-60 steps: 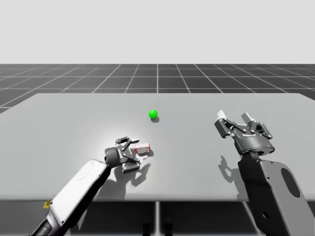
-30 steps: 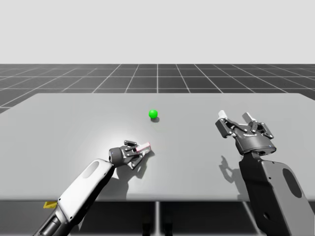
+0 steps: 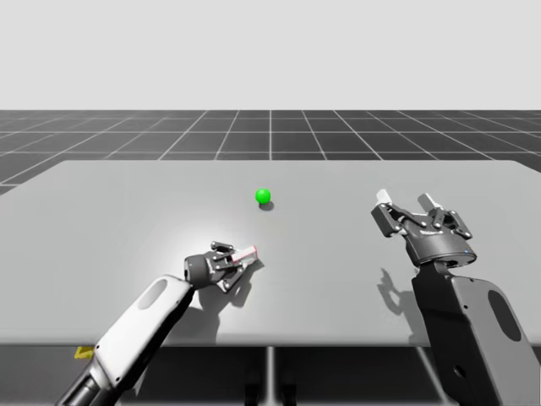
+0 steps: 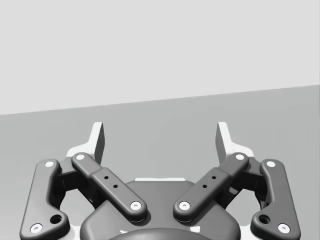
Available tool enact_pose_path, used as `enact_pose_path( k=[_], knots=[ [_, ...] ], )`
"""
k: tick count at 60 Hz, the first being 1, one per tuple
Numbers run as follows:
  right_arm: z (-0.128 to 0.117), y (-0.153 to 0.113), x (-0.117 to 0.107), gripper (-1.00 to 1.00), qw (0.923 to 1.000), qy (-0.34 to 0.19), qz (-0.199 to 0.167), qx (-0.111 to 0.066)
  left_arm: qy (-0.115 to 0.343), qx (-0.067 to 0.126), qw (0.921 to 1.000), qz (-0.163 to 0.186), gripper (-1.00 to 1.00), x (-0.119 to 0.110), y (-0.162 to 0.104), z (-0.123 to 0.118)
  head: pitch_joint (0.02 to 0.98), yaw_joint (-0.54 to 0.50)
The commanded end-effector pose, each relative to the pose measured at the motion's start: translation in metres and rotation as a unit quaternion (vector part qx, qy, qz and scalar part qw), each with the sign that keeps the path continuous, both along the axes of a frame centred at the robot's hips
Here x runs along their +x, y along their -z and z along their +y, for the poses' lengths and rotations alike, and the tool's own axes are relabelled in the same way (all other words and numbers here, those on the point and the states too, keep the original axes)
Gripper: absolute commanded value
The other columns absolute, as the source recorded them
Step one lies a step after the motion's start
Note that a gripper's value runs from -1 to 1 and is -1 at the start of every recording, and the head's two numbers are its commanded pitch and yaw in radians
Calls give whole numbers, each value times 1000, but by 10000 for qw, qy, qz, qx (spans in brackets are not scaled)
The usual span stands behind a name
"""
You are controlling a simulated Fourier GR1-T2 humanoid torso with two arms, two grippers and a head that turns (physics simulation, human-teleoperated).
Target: Watch the red light. When it turns green, pick up the object.
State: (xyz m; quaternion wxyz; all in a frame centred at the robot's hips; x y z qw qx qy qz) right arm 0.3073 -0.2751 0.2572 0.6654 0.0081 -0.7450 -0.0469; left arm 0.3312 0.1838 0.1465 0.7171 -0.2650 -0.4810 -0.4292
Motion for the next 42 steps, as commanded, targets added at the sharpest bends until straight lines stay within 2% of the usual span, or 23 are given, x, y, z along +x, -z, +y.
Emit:
enact_pose_path(
  k=[1, 13, 14, 27, 30, 32, 35, 36, 39, 42],
  knots=[
    [-1, 1, 0, -1000, 10000, 7, 9, -2, 308, -6, 9995, 36, 1000, -8, -2, 0, 400, 161],
    [-1, 1, 1, -1000, 10000, 15, 27, -13, 100, -224, 9985, -484, 1000, -5, -49, 6, 398, 158],
    [-1, 1, 1, -1000, 10000, 11, 26, -16, 59, -260, 9978, -613, 1000, -4, -60, 8, 399, 159],
    [-2, 1, 2, -1000, 10000, 21, 16, -26, -350, -470, 9901, -1275, 1000, 2, -117, 16, 404, 161],
    [-2, 1, 2, -1000, 10000, 21, 16, -39, -582, -535, 9862, -1456, 1000, 4, -130, 17, 406, 161],
    [-2, 1, 2, -1000, 10000, 20, 17, -32, -762, -700, 9820, -1580, 1000, 7, -143, 18, 406, 160],
    [-2, 1, 2, -1000, 10000, 15, 18, -24, -988, -789, 9778, -1670, 1000, 10, -153, 18, 407, 159],
    [-2, 0, 2, -1000, 10000, 7, 23, 2, -1222, -851, 9729, -1770, 1000, 13, -162, 19, 406, 160],
    [-2, 0, 1, -1000, 10000, 6, 23, 16, -1365, -1011, 9689, -1798, 1000, 15, -172, 20, 406, 161],
    [-1, 1, 1, -1000, 10000, 3, 23, 28, -1678, -1238, 9590, -1921, 1000, 19, -188, 21, 403, 162]
  ],
)
